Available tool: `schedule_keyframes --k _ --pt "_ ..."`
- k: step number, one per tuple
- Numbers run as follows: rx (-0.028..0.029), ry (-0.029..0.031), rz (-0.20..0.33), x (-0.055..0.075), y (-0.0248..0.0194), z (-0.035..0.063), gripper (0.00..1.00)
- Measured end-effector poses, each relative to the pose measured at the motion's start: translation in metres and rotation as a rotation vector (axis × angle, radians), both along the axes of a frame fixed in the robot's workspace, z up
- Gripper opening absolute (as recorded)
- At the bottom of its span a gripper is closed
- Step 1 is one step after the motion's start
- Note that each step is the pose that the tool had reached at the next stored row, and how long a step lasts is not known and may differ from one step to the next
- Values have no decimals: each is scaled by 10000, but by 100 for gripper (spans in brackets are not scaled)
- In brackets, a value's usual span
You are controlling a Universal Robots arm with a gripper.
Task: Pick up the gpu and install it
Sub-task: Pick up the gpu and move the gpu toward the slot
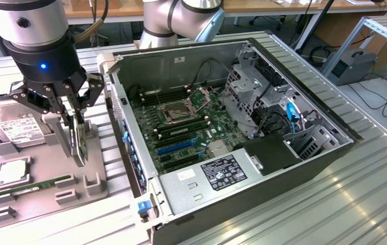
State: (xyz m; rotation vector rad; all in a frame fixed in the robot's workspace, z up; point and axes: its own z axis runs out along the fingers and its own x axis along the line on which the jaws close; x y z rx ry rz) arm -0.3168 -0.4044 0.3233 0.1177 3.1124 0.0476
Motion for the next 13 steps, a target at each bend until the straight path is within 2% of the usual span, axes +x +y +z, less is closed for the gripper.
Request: schedule_keyframes --k 13 --pt "1 -1 0 0 0 71 27"
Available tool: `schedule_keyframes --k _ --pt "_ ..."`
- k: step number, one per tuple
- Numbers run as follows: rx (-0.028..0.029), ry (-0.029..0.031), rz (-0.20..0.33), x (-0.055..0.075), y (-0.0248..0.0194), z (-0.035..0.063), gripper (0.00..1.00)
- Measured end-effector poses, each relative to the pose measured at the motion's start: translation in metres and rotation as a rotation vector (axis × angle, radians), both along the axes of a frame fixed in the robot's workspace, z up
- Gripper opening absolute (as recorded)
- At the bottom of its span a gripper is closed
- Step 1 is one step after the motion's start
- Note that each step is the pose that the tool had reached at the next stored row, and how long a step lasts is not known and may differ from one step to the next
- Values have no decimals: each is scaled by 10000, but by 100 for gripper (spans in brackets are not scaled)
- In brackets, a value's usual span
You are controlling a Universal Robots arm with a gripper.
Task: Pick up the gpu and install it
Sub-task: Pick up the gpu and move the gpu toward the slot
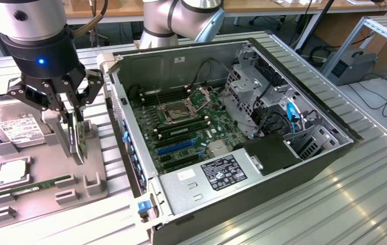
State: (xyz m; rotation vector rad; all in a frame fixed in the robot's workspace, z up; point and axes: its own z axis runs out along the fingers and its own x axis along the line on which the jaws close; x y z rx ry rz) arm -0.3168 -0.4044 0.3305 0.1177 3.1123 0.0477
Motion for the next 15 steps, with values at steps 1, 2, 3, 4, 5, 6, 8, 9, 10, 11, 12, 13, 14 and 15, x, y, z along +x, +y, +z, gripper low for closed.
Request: schedule_keyframes --k 1,2,3,4,5,6,8,9,10,11,12,13,14,15 --pt "0 0 0 0 0 5 27" --pt "-1 1 0 0 0 11 27" --pt "-1 0 0 0 0 18 27" --pt "0 0 0 0 0 24 27" --pt "-1 1 0 0 0 30 27" --pt "0 1 0 0 0 35 27" --pt "0 0 0 0 0 46 27" --pt "-1 1 0 0 0 52 27" --pt "0 0 0 0 0 57 27" --pt "0 0 0 0 0 62 27" --pt "0 0 0 0 0 67 27" --pt "0 0 0 0 0 71 27" --pt "0 0 0 0 0 76 27" --pt "0 0 0 0 0 81 27"
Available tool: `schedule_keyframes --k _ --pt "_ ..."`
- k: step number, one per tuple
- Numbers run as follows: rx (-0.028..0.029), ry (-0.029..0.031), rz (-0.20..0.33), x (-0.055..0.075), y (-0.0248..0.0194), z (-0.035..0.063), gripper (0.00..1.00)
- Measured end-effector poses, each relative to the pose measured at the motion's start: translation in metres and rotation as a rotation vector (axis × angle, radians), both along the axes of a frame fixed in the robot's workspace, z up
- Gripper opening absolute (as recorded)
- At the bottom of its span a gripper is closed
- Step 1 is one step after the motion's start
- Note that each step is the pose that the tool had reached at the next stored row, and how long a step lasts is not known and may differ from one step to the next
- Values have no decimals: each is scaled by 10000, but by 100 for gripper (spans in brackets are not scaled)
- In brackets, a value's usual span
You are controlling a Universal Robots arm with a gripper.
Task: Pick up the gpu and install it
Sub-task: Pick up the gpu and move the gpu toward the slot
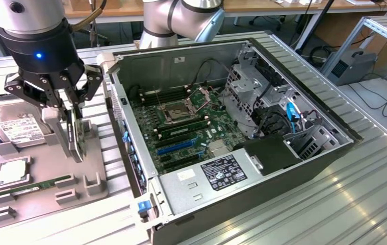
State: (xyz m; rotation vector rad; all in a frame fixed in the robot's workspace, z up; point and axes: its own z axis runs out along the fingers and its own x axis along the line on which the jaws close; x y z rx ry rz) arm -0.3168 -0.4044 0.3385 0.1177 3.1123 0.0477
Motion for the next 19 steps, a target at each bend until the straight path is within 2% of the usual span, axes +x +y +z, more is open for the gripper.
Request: schedule_keyframes --k 19 --pt "-1 1 0 0 0 117 27"
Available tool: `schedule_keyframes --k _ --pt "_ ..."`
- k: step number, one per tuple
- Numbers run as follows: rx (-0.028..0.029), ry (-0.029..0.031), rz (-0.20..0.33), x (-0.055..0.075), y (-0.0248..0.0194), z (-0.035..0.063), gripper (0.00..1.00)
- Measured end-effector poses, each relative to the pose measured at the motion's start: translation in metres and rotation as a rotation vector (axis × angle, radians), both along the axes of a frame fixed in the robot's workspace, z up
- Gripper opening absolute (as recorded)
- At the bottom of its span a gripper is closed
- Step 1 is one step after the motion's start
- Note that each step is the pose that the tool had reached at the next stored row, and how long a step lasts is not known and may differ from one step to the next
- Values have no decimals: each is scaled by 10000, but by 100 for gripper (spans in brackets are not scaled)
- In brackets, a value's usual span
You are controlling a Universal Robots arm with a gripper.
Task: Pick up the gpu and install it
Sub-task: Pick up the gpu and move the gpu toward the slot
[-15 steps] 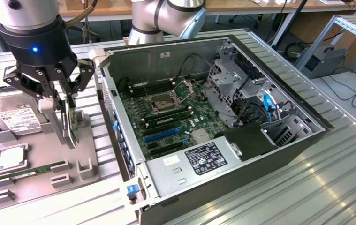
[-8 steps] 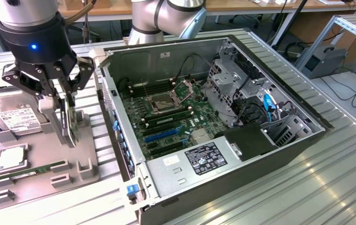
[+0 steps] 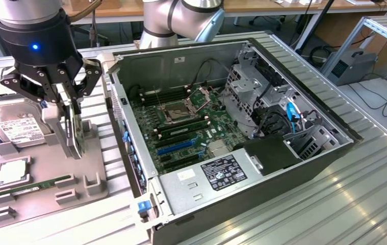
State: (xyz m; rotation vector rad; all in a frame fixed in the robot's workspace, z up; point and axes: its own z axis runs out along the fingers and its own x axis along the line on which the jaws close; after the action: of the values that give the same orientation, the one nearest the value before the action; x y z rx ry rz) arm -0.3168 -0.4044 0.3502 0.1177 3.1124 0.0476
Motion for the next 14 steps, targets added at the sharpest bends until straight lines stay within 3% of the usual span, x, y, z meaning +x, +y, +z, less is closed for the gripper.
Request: schedule_keyframes --k 14 --pt "1 -1 0 0 0 92 27"
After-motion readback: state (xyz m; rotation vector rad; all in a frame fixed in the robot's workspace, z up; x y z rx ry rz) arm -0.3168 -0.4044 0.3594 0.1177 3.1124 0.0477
